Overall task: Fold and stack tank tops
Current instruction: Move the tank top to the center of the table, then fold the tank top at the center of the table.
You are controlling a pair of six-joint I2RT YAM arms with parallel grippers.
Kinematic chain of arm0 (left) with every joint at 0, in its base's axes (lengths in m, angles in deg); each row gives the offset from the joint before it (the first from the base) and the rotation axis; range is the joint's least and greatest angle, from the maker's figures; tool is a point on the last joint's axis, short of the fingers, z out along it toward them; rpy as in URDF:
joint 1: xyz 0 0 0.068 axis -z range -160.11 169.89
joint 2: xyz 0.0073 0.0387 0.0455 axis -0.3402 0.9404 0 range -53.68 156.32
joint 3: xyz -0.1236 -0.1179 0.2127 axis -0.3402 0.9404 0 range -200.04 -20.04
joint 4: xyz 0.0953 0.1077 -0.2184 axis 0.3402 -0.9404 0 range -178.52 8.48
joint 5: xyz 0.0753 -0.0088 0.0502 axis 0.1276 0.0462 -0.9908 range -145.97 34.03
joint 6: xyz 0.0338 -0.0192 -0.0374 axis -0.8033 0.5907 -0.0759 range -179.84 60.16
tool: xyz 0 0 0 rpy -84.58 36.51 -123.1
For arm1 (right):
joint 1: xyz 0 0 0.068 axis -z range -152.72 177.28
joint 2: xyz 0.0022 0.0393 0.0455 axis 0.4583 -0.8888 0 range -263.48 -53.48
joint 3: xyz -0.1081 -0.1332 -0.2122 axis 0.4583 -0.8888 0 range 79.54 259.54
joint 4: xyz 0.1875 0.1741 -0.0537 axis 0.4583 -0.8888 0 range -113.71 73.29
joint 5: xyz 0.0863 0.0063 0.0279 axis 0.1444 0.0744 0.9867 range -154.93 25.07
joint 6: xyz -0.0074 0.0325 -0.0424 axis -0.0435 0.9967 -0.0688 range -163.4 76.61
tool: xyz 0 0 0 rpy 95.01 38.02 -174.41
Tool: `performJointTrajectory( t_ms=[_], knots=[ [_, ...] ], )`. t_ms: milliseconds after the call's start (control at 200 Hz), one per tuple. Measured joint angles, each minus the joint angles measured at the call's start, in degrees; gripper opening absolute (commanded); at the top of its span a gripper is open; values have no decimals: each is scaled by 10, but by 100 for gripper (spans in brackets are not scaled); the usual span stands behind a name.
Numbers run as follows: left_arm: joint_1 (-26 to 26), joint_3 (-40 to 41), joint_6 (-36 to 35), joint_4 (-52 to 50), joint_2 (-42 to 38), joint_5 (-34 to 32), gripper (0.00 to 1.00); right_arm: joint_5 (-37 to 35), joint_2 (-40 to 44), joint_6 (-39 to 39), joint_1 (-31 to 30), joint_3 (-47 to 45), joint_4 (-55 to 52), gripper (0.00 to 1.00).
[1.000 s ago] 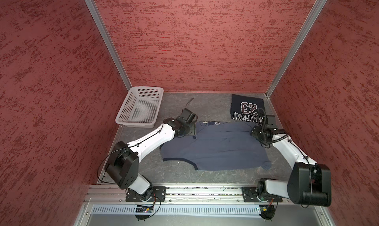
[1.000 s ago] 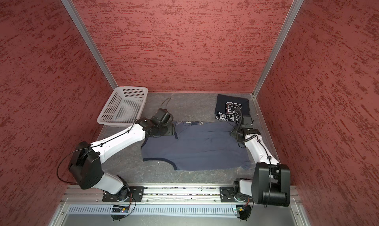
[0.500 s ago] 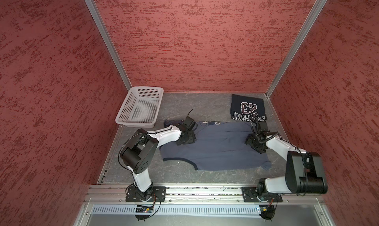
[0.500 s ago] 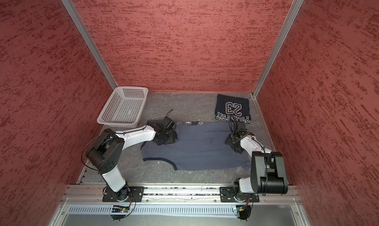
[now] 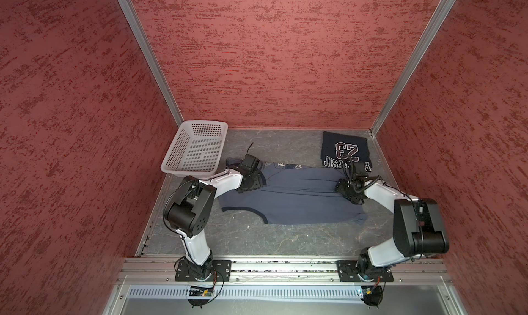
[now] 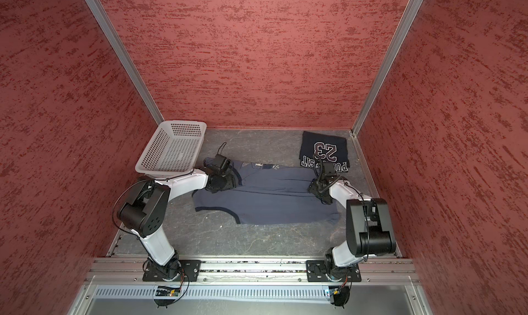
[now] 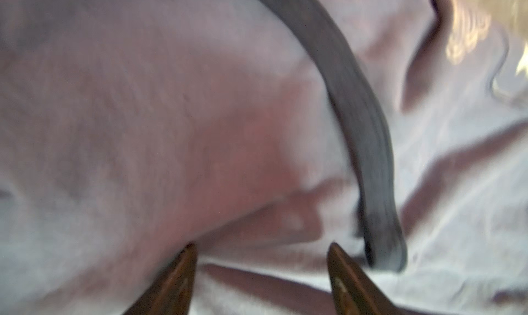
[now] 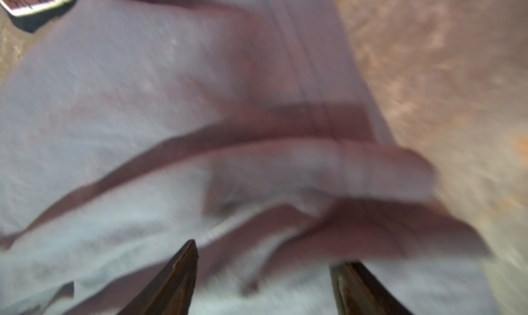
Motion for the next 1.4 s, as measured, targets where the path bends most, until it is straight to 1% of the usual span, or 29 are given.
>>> performJointTrajectory(
  t_ms=[90, 185, 275, 361, 441, 541, 651, 776, 912, 1032, 1097, 1137, 1192, 1247, 1307, 1342, 1403],
  knots=[
    [38, -1, -11, -36, -39, -11, 78, -10, 55, 2, 0, -5, -35, 74],
    [97, -1, -21, -72, -103, -19, 77, -22, 118, 13, -1, -22, -66, 72],
    [152, 4, -21, -98, -153, -20, 74, -26, 170, 43, -5, -48, -99, 71],
    [202, 27, -14, -117, -187, -17, 70, -32, 189, 68, -12, -60, -129, 71],
    [239, 56, 3, -135, -199, -11, 66, -44, 193, 87, -16, -66, -153, 71],
    [267, 87, 23, -148, -199, 0, 62, -59, 202, 105, -18, -75, -170, 69],
    [276, 107, 39, -146, -191, 10, 59, -71, 206, 124, -18, -87, -178, 68],
    [278, 119, 50, -123, -164, 12, 57, -73, 206, 146, -18, -107, -178, 66],
    [278, 122, 55, -99, -135, 14, 53, -72, 205, 160, -7, -125, -176, 64],
    [278, 122, 54, -81, -112, 15, 47, -72, 198, 165, 7, -135, -173, 61],
    [276, 122, 53, -73, -107, 17, 44, -72, 191, 167, 10, -135, -170, 57],
    [275, 122, 52, -70, -106, 17, 42, -72, 186, 167, 11, -135, -165, 53],
    [272, 122, 49, -66, -105, 18, 39, -73, 177, 168, 12, -135, -159, 44],
    [269, 122, 48, -62, -103, 19, 33, -75, 168, 166, 12, -135, -152, 34],
    [266, 122, 45, -59, -101, 21, 28, -76, 159, 164, 12, -134, -147, 25],
    [264, 123, 42, -58, -101, 23, 25, -78, 156, 161, 12, -134, -145, 22],
    [262, 123, 39, -56, -101, 25, 20, -83, 155, 160, 12, -133, -144, 19]
  ],
)
